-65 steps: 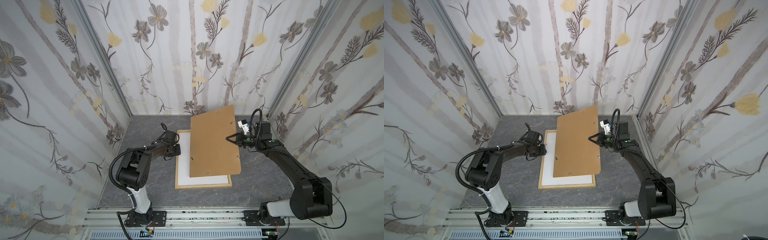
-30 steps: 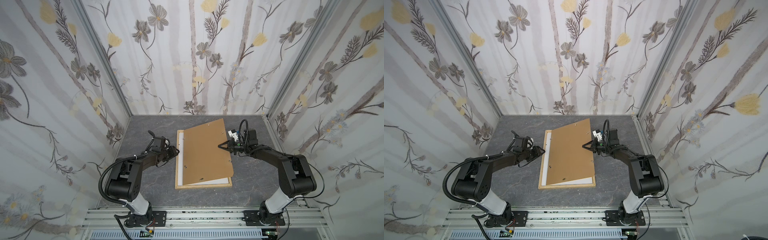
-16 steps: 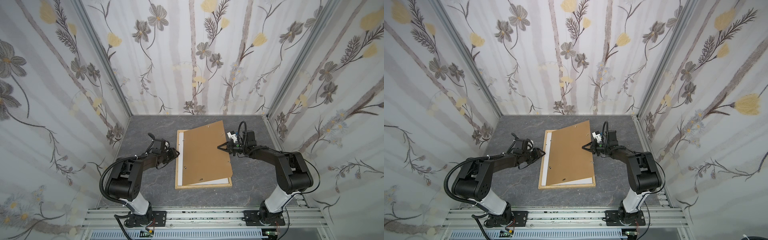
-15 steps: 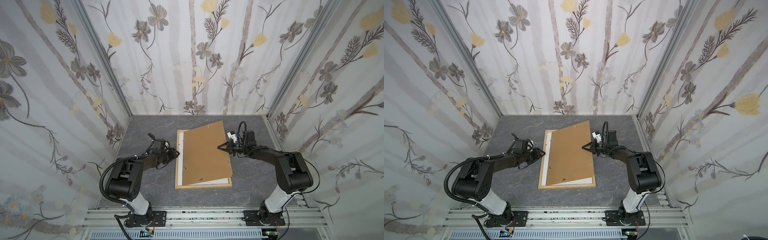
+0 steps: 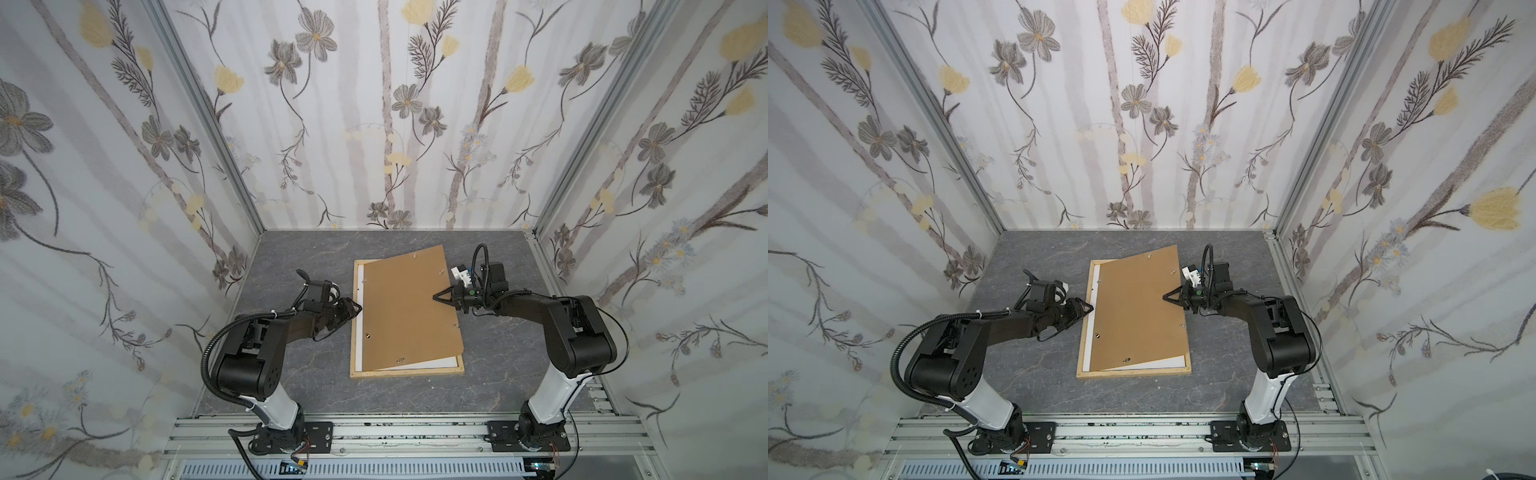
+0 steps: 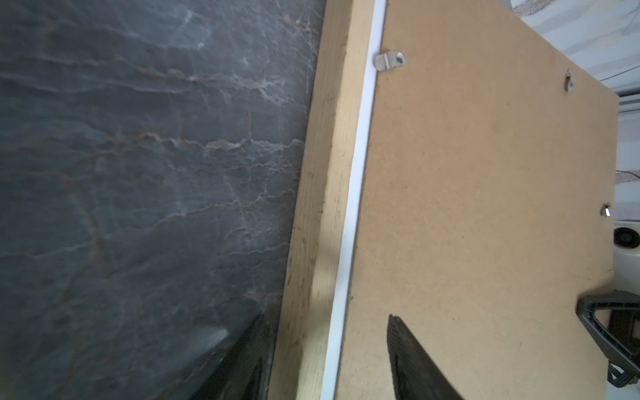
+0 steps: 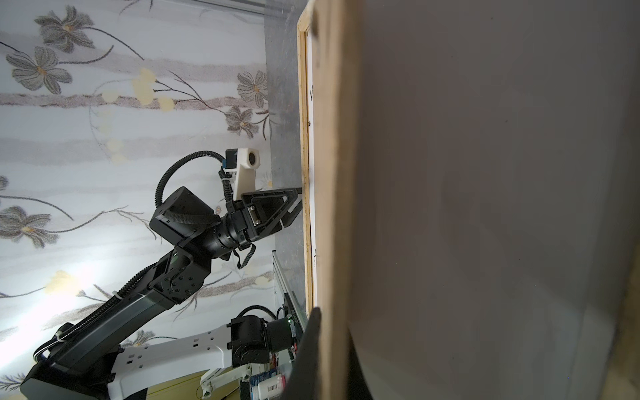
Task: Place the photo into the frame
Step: 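Lay the brown backing flat inside the wooden frame with the right gripper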
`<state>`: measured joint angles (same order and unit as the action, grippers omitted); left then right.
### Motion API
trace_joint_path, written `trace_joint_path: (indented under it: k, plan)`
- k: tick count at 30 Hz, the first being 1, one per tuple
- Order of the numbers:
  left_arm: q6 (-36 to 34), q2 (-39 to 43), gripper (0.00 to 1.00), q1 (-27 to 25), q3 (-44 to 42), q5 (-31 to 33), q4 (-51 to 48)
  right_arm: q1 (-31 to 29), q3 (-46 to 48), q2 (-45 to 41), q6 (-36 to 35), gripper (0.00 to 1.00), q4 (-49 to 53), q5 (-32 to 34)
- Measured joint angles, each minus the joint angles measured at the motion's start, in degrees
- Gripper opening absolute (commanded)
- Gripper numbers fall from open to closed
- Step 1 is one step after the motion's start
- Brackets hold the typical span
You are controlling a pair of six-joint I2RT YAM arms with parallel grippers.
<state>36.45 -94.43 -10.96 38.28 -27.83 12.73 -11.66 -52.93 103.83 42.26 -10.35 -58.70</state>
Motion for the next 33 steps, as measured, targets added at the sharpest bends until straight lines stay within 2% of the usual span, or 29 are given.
trace_joint_path:
  k: [11, 22, 30, 33]
  plan:
    - [0.26, -0.83, 0.60, 0.04, -0.22, -1.86, 1.97, -0.72, -1.55, 3.65, -2.23, 0.00, 0.28, -0.35]
    - [1.14, -0.83, 0.71, 0.04, -1.03, -3.19, 4.59, -0.76, -2.25, 7.54, -2.27, 0.00, -1.62, -1.88]
    - [1.49, -0.46, 0.77, 0.09, -1.36, -4.07, 5.62, -0.94, -2.16, 8.63, -3.34, 0.16, -1.55, -0.90]
    - [1.49, -0.42, 0.78, 0.09, -1.33, -4.15, 5.60, -1.20, -2.36, 8.66, -4.50, 0.27, 0.26, 0.79]
